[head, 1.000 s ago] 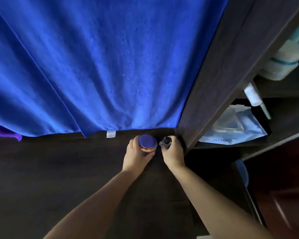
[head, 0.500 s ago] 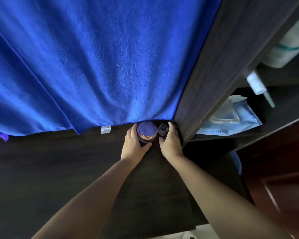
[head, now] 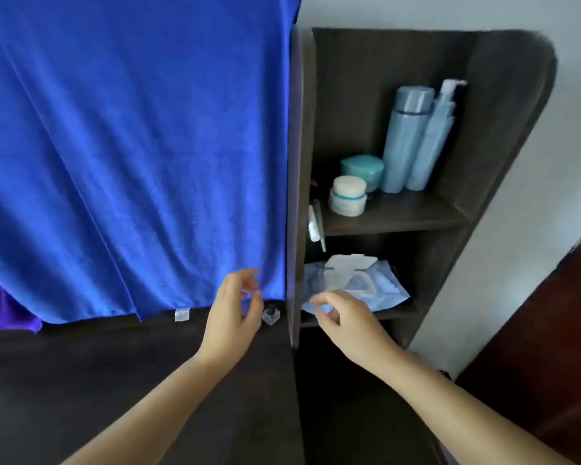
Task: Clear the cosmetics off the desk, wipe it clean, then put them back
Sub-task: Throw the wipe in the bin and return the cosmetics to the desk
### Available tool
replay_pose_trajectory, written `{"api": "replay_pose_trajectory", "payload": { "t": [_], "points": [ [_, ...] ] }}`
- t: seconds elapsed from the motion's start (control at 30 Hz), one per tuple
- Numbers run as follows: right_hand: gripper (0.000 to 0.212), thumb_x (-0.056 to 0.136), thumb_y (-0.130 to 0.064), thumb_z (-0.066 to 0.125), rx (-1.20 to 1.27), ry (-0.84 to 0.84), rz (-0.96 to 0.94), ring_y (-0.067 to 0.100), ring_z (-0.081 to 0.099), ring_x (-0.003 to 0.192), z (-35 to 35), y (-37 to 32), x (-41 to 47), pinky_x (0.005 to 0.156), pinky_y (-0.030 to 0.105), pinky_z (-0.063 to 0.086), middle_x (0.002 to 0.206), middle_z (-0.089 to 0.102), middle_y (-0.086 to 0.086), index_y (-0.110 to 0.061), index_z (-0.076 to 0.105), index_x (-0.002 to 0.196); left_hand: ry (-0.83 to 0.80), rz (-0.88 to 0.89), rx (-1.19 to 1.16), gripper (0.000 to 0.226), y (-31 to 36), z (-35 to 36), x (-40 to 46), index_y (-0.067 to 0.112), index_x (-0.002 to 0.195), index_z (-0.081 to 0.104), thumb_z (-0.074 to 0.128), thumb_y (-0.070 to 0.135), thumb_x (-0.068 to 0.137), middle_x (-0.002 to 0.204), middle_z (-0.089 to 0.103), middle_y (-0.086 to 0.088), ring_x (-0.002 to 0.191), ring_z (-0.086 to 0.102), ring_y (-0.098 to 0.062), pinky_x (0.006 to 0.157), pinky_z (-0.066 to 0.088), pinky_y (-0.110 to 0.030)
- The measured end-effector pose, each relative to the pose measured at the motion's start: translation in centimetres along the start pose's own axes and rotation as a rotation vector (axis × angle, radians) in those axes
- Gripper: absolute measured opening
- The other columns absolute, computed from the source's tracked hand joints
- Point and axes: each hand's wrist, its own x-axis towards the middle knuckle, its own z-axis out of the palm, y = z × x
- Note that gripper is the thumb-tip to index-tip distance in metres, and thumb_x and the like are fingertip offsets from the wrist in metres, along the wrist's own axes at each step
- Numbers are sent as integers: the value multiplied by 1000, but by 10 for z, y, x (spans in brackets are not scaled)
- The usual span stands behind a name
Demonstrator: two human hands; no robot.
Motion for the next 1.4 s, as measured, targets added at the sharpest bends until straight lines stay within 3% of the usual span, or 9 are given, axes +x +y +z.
{"api": "replay_pose_trajectory", "payload": {
  "t": [0.1,0.27,0.4,0.5,0.7,0.93,1.07,1.23,1.4],
  "points": [
    [22,92,-17,52,-7,79,-50,2,57,83,-55,6,-11,71,8,42,103,59,-10,-19,63,110,50,146,-21,24,62,12,6,23,108,49,49,9,88,98,53,15,95,50,5,81,34,-2],
    [18,89,-11,55,35,242,-154,-3,56,73,-127,6,8,66,2,42,99,63,-5,-17,65,104,30,253,-28,31,139,45,45,15,117,49,54,8,87,106,49,5,98,49,-4,84,35,-6],
    [23,90,-11,54,-12,378,-245,11,58,85,-162,3,55,78,23,47,111,62,4,-13,62,111,-17,23,40,60,163,75,92,11,138,29,58,21,87,128,41,-6,115,45,-18,93,36,-23],
    [36,91,-13,52,-124,335,-287,20,58,99,-170,-1,92,87,32,47,130,52,5,-13,51,127,-49,-173,214,74,163,92,120,5,140,22,63,31,83,137,36,-18,122,41,-33,99,39,-44],
    [55,94,-21,47,-367,123,-237,24,34,136,-164,1,133,106,45,38,156,21,-1,-21,26,145,-117,-225,371,67,144,108,136,1,126,35,69,31,78,131,43,-20,120,44,-34,98,39,-46],
    [50,93,-26,50,-366,204,-271,24,44,129,-165,10,125,98,40,44,151,31,-1,-20,35,140,-59,-159,411,57,139,108,135,1,115,39,67,31,76,120,47,-16,113,49,-31,92,43,-44],
    [47,90,-32,54,-385,255,-301,24,54,113,-169,17,109,81,36,48,141,39,-1,-19,41,134,-44,-134,339,55,147,99,132,2,119,40,67,27,78,121,48,-16,111,49,-31,90,45,-42],
    [52,80,-43,66,-281,336,-224,24,49,110,-169,25,93,79,37,47,126,46,6,-22,44,122,-54,-102,270,58,155,91,123,3,123,39,69,26,78,122,48,-16,111,49,-31,91,45,-43],
    [54,81,-29,69,-44,314,-176,24,57,99,-158,22,87,75,29,44,116,56,10,-14,36,121,-71,-119,238,60,161,86,110,8,127,37,69,27,79,124,46,-13,109,50,-27,91,48,-42]
  ]
}}
